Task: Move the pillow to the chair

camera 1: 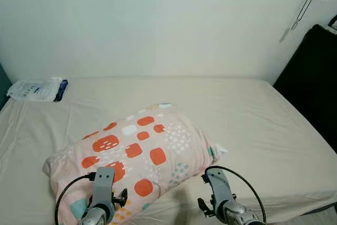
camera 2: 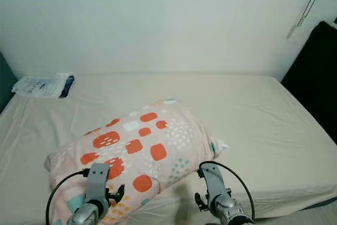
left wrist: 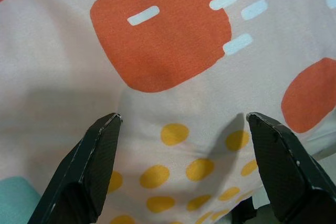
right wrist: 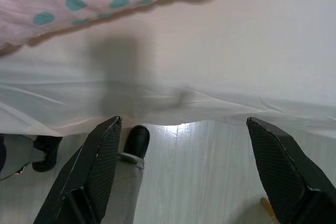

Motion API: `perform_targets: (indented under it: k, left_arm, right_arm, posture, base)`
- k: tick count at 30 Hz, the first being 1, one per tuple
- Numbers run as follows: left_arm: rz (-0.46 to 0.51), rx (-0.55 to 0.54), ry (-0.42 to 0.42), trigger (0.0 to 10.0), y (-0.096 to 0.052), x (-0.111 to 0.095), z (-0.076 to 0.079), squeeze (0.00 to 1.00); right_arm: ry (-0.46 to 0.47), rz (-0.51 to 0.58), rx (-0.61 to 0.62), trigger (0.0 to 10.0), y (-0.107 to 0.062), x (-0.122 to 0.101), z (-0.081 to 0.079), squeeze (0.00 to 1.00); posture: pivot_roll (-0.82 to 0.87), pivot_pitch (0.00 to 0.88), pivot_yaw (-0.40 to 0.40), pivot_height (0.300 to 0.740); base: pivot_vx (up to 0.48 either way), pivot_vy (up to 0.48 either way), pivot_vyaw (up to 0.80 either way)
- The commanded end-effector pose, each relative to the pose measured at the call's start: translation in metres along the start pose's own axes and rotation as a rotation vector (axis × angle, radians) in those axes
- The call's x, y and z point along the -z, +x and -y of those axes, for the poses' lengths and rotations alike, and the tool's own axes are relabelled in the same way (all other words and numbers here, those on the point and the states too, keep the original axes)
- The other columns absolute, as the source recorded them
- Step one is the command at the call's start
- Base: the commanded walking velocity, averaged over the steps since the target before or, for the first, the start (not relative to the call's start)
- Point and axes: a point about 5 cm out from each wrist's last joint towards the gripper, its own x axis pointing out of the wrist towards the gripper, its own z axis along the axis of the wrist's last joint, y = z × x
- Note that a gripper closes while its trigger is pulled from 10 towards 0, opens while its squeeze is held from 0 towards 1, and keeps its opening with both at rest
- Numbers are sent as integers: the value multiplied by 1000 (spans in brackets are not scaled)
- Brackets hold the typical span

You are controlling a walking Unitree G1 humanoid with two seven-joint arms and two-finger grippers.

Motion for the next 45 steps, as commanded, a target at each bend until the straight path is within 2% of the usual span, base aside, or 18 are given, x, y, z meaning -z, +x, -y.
perform_targets:
  k: [1,6,9,13,16,18,23,27,33,38,45]
  left_arm:
    - [-1,5,-8,10000,0,0,3,0]
    - [0,4,-7,10000,0,0,3,0]
    - [-1,5,-5,10000,1,0,4,0]
    - [-5,9,-3,10000,1,1,5,0]
    - [-6,9,-3,10000,1,1,5,0]
    - [-7,9,-3,10000,0,1,5,0]
    - [-9,9,-4,10000,0,2,5,0]
    - [-14,10,-4,10000,0,4,6,0]
    - [-47,3,10,10000,-2,9,5,0]
    - [-86,-45,29,10000,-4,15,0,0]
    - [-87,-101,38,10000,-4,15,-7,0]
  right_arm:
    - [-12,-13,-13,10000,0,1,-1,0]
    - [-4,-17,-45,10000,0,3,-4,0]
    - [-69,-47,-12,10000,-1,7,0,0]
    - [-89,-61,-13,10000,0,9,-1,0]
    - [-74,-59,-3,10000,-1,9,-1,0]
    - [-16,-63,-10,10000,-1,11,-2,0]
    - [4,-73,-10,10000,-1,15,-1,0]
    - [91,-66,-60,10000,-1,15,-5,0]
    - [-29,-96,-55,10000,-1,19,-6,0]
    - [-36,-101,-56,10000,-1,20,-9,0]
    - [-39,-95,-37,10000,-1,19,-8,0]
  posture:
    - [82,0,-100,740]
    - [83,0,-103,740]
    - [85,0,-102,740]
    - [83,0,-100,740]
    - [82,0,-101,740]
    - [82,0,-100,740]
    - [83,0,-103,740]
    - [82,0,-105,740]
    - [85,0,-108,740]
    - [87,0,-106,740]
    - [91,0,-110,740]
  base:
    - [0,0,0]
    - [0,0,0]
    - [0,0,0]
    - [0,0,0]
    - [0,0,0]
    - [0,0,0]
    - [0,0,0]
    - [0,0,0]
    - [0,0,0]
    - [0,0,0]
    - [0,0,0]
